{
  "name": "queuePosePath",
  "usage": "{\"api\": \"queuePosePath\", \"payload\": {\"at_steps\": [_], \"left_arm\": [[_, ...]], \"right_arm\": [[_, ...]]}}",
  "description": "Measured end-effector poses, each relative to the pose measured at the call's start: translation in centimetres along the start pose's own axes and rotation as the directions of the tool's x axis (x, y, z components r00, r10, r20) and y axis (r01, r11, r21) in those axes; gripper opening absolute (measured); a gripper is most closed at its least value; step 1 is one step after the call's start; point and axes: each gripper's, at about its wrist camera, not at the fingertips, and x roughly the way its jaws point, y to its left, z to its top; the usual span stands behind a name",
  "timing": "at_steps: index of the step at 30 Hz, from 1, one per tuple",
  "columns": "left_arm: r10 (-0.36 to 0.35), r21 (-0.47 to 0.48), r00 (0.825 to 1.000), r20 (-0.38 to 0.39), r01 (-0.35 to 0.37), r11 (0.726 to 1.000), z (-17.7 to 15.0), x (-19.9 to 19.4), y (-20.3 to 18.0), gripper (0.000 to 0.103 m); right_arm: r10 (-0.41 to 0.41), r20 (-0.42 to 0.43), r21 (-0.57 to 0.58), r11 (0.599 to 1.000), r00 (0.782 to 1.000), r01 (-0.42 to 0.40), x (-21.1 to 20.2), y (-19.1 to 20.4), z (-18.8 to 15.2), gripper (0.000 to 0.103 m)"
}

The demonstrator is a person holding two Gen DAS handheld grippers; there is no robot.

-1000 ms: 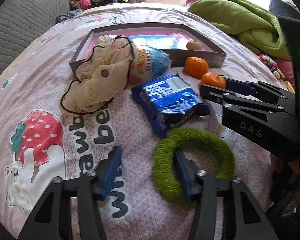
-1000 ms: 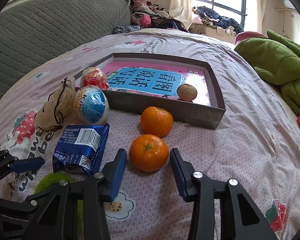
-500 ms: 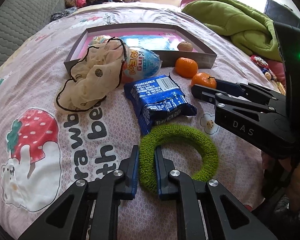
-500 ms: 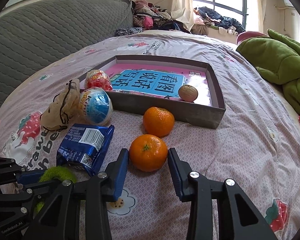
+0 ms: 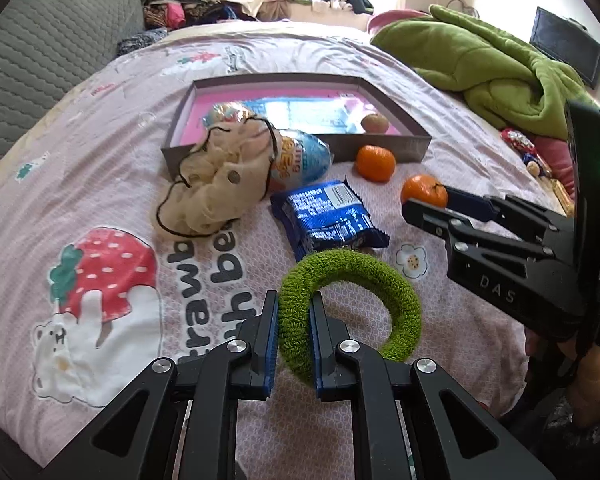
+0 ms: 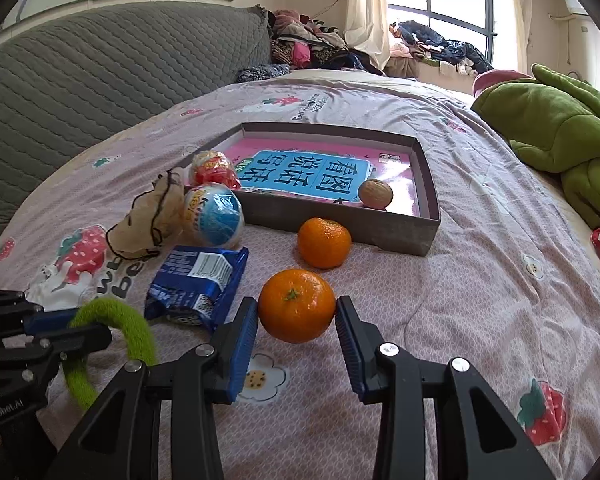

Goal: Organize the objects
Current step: 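Grasp the green fuzzy ring with the left tool while the right tool grasps a mandarin, then carry the green ring and mandarin in both tools over the grey tray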

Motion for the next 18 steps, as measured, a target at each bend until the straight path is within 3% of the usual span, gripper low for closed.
{"api": "queuePosePath", "payload": {"at_steps": [18], "left_arm": [[0.086,-0.013,0.989,0.117,-0.086,0.996,0.7,-2.6,0.7,0.014]], "right_arm": [[0.029,0.058,-0.025,0.999,0.998,-0.028,-2.5,1.3,0.1,0.040]]}}
